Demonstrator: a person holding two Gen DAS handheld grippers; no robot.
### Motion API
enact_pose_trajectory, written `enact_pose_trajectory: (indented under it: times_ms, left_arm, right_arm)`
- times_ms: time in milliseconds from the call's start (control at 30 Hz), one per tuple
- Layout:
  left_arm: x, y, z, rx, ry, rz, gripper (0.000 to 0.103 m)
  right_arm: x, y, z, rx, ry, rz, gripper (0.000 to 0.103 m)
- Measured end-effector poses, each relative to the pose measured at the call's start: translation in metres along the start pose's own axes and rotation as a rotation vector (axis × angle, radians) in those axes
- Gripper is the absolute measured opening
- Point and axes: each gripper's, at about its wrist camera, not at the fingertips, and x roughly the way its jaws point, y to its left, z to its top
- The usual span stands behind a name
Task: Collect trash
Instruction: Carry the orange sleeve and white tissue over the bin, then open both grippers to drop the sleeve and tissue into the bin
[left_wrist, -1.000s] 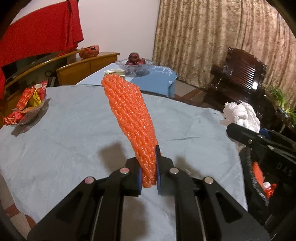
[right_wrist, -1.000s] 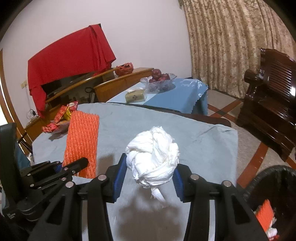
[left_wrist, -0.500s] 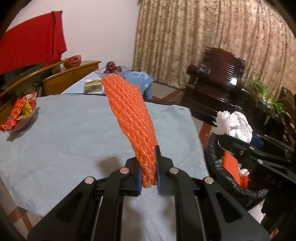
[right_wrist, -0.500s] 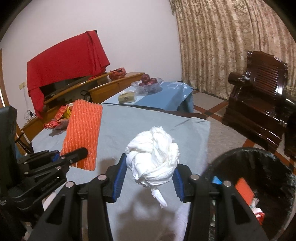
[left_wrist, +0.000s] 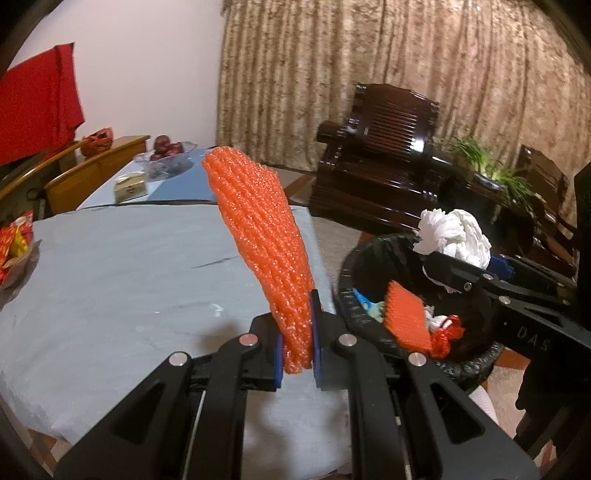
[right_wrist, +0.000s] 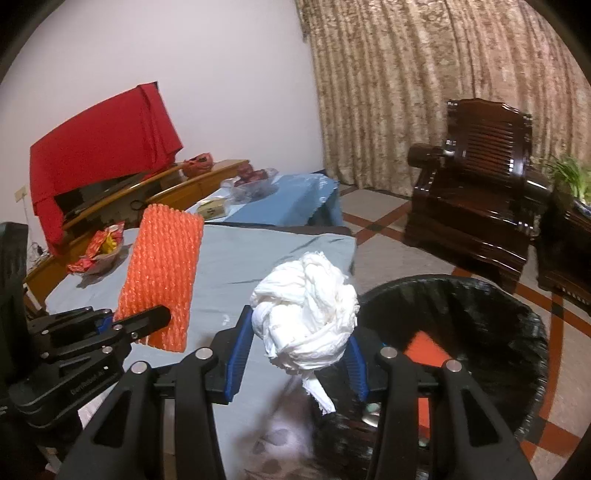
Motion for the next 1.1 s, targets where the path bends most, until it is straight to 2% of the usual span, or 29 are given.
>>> enact_pose_trajectory:
  times_ms: [300,567,833,1100]
  left_arm:
    - [0.021,-0.046,0.005,0.078,0.004,-0.078,0.011]
    - [0.058,-0.088,0.009,0.142,0.034,-0.151,0.011]
    - [0.099,-0.114,0.010,0.182,0.043,-0.186,0.011]
    - [0.143,-0.131,0.011,0.209,0.089,-0.196,0.011]
  right_arm:
    - [-0.018,-0.045,-0.007,0.047,-0.010,-0.091,0.045]
    - [-0.024,-0.091,-0.016,0.083,0.000,-0.188,0.046]
    - [-0.002,-0.132,-0.028,0.125,0.055,-0.246,0.046]
    - [0.016,-0.159,-0.033,0.156,0.089,-0.271,0.046]
